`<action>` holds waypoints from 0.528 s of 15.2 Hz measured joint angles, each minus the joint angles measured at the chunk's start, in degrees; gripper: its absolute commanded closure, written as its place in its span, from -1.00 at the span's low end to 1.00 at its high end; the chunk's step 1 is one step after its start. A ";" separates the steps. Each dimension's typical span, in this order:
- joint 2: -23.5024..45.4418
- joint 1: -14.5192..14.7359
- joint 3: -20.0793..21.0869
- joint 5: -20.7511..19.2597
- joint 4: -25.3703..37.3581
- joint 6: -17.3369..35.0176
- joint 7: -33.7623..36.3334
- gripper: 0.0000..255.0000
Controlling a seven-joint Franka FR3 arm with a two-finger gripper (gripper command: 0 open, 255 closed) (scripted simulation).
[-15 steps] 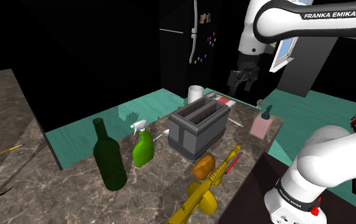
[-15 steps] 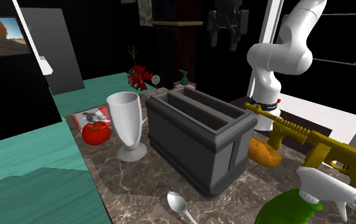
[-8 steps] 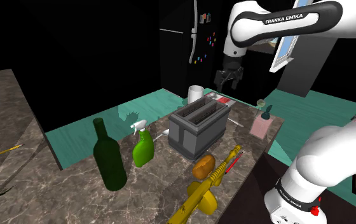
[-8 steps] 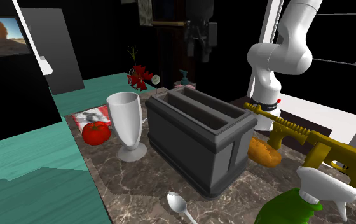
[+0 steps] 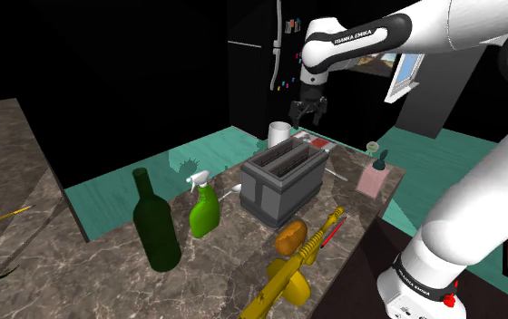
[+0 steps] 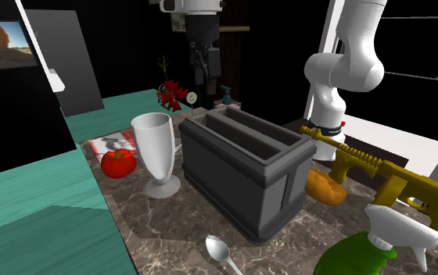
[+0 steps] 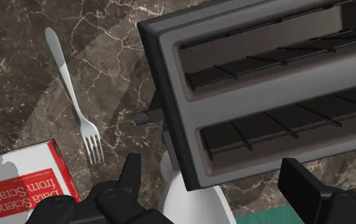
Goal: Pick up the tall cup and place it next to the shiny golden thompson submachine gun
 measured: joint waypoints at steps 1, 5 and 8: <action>2.02 -0.26 -0.40 0.18 1.67 0.36 -0.47 -1.00; 11.18 -0.91 -1.24 1.29 9.48 1.71 -1.23 -1.00; 18.00 -1.74 -1.83 2.35 16.70 1.29 -2.08 -1.00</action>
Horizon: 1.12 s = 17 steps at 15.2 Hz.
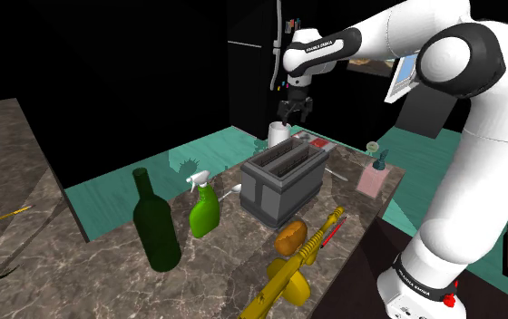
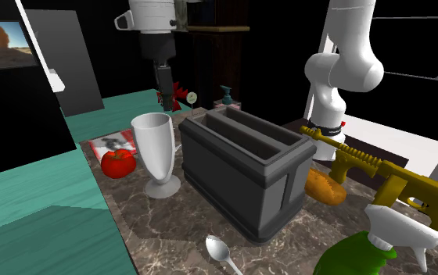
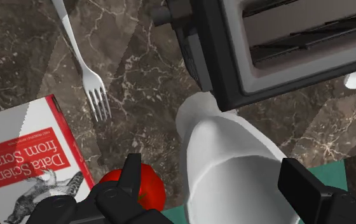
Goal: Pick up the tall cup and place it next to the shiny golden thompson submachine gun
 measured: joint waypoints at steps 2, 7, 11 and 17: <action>4.62 -0.57 -0.24 0.73 5.04 -0.45 -0.32 -1.00; 8.39 -1.02 -0.31 1.32 6.75 1.54 -0.61 -1.00; 9.42 -1.14 -0.29 1.51 5.18 4.12 -0.82 -1.00; 9.55 -1.13 -0.27 1.53 4.83 4.63 -0.82 -1.00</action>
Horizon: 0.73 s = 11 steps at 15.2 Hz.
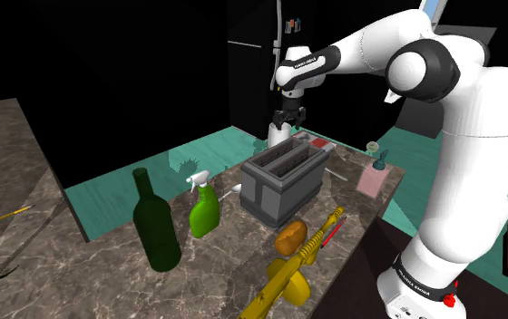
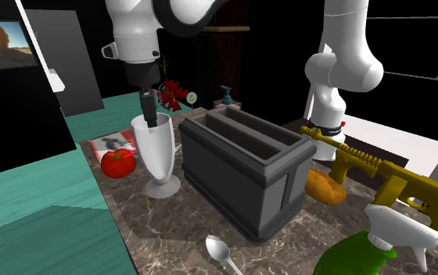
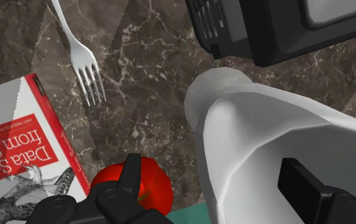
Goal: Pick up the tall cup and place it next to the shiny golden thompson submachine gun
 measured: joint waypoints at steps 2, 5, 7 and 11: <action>0.00 0.00 0.00 0.00 0.00 0.00 0.00 1.00; -0.02 -0.01 -0.01 -0.01 0.02 0.01 0.00 1.00; -0.02 -0.01 -0.01 -0.01 0.01 0.01 0.00 1.00; -0.02 -0.01 -0.01 -0.01 0.02 0.01 -0.01 1.00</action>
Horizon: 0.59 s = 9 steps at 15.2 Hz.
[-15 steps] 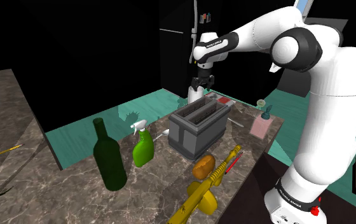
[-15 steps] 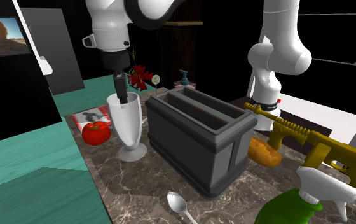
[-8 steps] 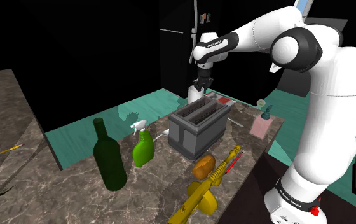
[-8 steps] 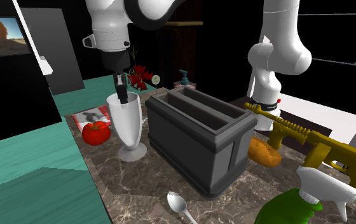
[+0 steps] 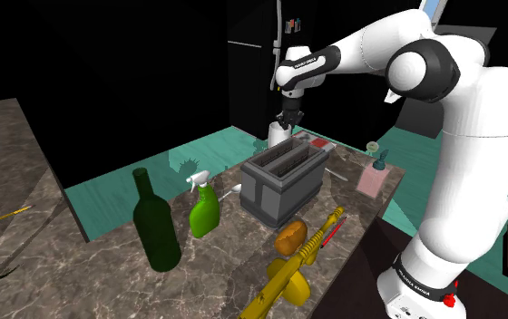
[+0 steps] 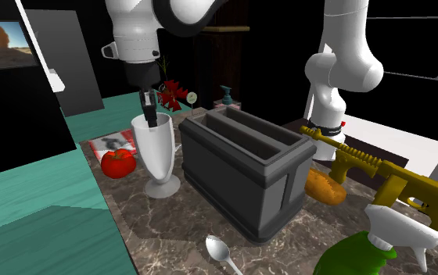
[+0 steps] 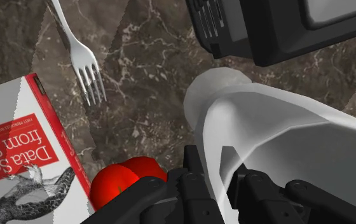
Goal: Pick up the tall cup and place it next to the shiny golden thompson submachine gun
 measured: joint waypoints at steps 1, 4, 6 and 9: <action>-0.04 -0.01 -0.01 -0.01 0.25 -0.34 -0.02 1.00; -0.55 -0.01 -0.05 -0.10 1.41 -2.04 0.01 1.00; -0.97 0.02 -0.06 -0.18 2.23 -3.27 0.07 1.00; -1.69 0.13 -0.06 -0.32 3.65 -5.41 0.27 1.00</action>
